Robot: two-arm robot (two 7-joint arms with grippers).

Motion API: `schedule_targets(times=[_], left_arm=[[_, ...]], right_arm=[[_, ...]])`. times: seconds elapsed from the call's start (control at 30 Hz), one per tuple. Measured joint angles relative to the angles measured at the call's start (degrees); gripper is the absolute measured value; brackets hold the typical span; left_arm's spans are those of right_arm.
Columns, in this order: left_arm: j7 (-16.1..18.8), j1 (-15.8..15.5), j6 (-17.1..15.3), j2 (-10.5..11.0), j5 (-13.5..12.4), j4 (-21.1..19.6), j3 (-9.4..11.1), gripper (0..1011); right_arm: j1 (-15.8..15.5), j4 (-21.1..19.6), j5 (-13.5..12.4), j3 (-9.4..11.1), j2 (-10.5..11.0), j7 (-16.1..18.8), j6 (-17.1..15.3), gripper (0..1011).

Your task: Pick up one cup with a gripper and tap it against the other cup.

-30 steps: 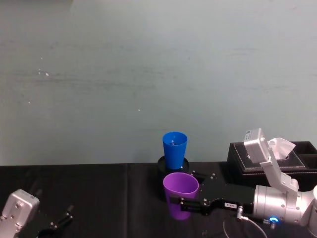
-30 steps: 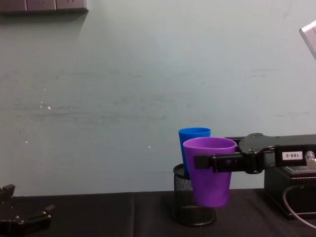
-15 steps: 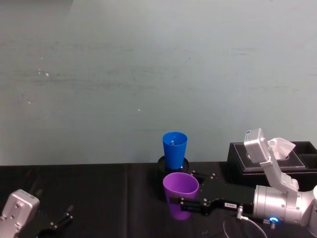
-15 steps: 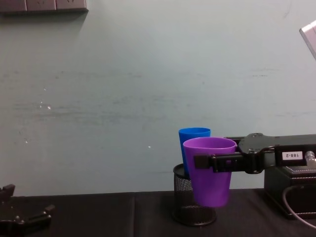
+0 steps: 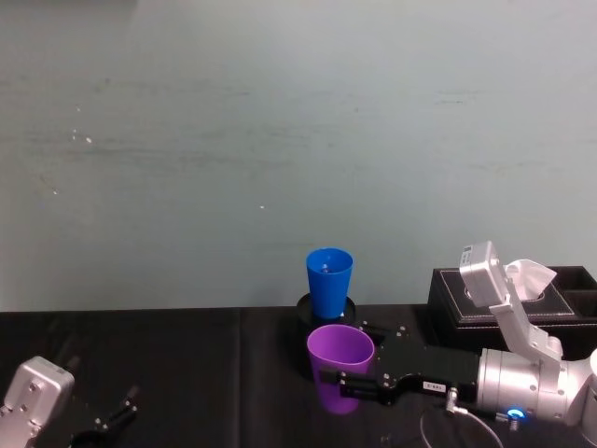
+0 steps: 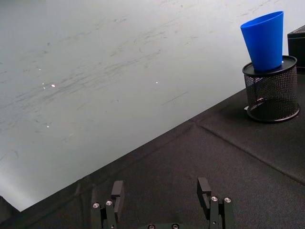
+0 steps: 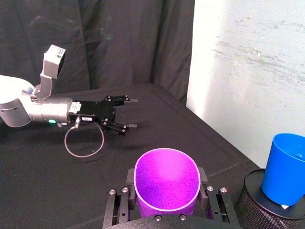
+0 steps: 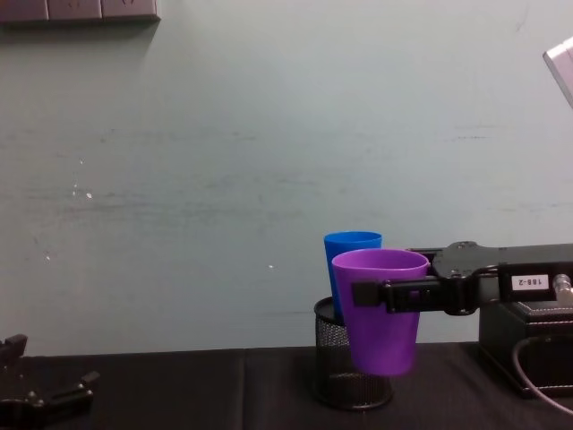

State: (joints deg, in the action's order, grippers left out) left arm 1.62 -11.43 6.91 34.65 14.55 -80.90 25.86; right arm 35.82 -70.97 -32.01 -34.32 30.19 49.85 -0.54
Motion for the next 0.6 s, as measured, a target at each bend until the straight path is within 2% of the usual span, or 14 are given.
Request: schedule_targets(times=[0.6], left_arm=[[0.0, 0.0, 0.0, 0.0, 0.0, 0.0, 0.0, 1000]], right_arm=[[0.0, 0.0, 0.0, 0.0, 0.0, 0.0, 0.0, 723]])
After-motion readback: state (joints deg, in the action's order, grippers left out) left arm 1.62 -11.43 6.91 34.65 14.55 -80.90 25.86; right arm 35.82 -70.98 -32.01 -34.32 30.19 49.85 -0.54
